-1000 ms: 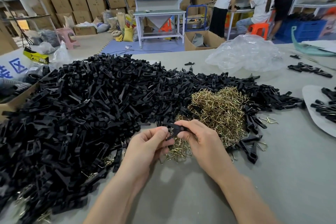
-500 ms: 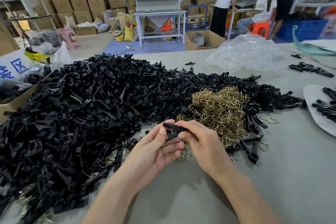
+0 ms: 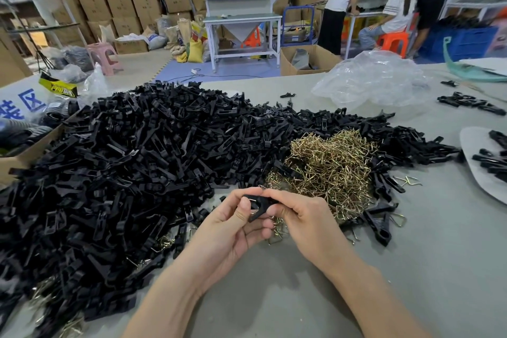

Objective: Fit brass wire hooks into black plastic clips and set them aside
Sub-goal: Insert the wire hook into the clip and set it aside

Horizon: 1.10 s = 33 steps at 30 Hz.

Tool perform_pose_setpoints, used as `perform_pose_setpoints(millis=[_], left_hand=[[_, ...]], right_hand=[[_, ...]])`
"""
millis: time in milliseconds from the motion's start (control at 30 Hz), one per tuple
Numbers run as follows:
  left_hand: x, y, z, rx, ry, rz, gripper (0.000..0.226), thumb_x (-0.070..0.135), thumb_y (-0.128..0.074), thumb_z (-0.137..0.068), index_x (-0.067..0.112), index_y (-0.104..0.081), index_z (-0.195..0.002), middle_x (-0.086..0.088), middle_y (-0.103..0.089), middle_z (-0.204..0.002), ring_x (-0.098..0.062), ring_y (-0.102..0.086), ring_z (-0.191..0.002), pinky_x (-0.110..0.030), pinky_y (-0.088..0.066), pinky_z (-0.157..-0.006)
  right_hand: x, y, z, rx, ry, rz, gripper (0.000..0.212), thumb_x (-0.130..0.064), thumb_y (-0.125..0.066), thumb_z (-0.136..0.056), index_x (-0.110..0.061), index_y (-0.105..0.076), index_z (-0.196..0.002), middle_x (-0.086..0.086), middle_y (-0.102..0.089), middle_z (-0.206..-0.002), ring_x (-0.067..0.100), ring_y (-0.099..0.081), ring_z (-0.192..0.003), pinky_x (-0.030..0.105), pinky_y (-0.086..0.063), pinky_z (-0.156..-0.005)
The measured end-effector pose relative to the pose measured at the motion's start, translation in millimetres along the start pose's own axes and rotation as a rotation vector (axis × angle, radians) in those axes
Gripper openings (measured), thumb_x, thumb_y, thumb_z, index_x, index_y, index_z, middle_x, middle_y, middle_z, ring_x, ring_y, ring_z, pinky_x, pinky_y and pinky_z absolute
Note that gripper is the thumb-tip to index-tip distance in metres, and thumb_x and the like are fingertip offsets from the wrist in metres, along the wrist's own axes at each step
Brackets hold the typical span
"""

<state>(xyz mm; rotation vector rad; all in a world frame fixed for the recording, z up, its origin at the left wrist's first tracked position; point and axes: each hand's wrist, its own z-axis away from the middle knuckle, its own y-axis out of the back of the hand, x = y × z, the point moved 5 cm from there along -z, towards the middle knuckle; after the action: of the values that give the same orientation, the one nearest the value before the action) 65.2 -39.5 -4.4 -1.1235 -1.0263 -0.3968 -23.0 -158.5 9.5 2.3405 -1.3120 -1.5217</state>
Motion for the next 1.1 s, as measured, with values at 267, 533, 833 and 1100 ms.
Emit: perform_pose_setpoints(millis=[267,533,833,1100], left_hand=[[1.3,3.7,3.3,0.018,-0.01,-0.018,0.025,0.019,-0.055,-0.093,0.012,-0.073,-0.109,-0.028,-0.063,-0.103,-0.023,-0.067,-0.077,-0.03,-0.058,-0.072],[1.3,3.9,5.7,0.042,-0.021,-0.074,0.026,0.018,-0.058,-0.089,0.007,-0.065,-0.111,-0.026,-0.065,-0.097,-0.023,-0.064,-0.072,-0.028,-0.057,-0.068],[-0.4,5.1,-2.0,0.085,-0.029,-0.108,0.027,0.021,-0.058,-0.09,0.008,-0.067,-0.113,-0.018,-0.07,-0.089,-0.022,-0.068,-0.071,-0.029,-0.058,-0.065],[2.8,3.2,-6.1,0.145,-0.146,-0.423,0.043,0.029,-0.074,-0.085,0.023,-0.06,-0.125,-0.006,-0.072,-0.092,-0.022,-0.069,-0.08,-0.031,-0.057,-0.072]], right_hand=[[-3.6,0.8,-0.9,-0.046,-0.006,-0.019,0.045,0.001,-0.063,-0.094,-0.03,-0.07,-0.125,-0.022,-0.066,-0.073,-0.002,-0.048,-0.045,0.003,-0.034,-0.053],[-4.1,-1.0,-0.8,-0.074,-0.051,-0.035,0.069,0.0,-0.064,-0.093,-0.065,-0.061,-0.114,-0.025,-0.069,-0.076,0.005,-0.039,-0.043,0.007,-0.032,-0.051],[-0.1,1.1,-0.6,-0.096,-0.098,0.003,0.039,-0.013,-0.068,-0.095,-0.038,-0.07,-0.126,-0.031,-0.068,-0.079,0.001,-0.047,-0.05,0.007,-0.036,-0.055],[1.1,13.1,-0.3,-0.044,-0.15,-0.06,0.023,-0.022,-0.075,-0.09,-0.029,-0.073,-0.111,-0.018,-0.071,-0.102,0.006,-0.068,-0.095,0.018,-0.051,-0.085]])
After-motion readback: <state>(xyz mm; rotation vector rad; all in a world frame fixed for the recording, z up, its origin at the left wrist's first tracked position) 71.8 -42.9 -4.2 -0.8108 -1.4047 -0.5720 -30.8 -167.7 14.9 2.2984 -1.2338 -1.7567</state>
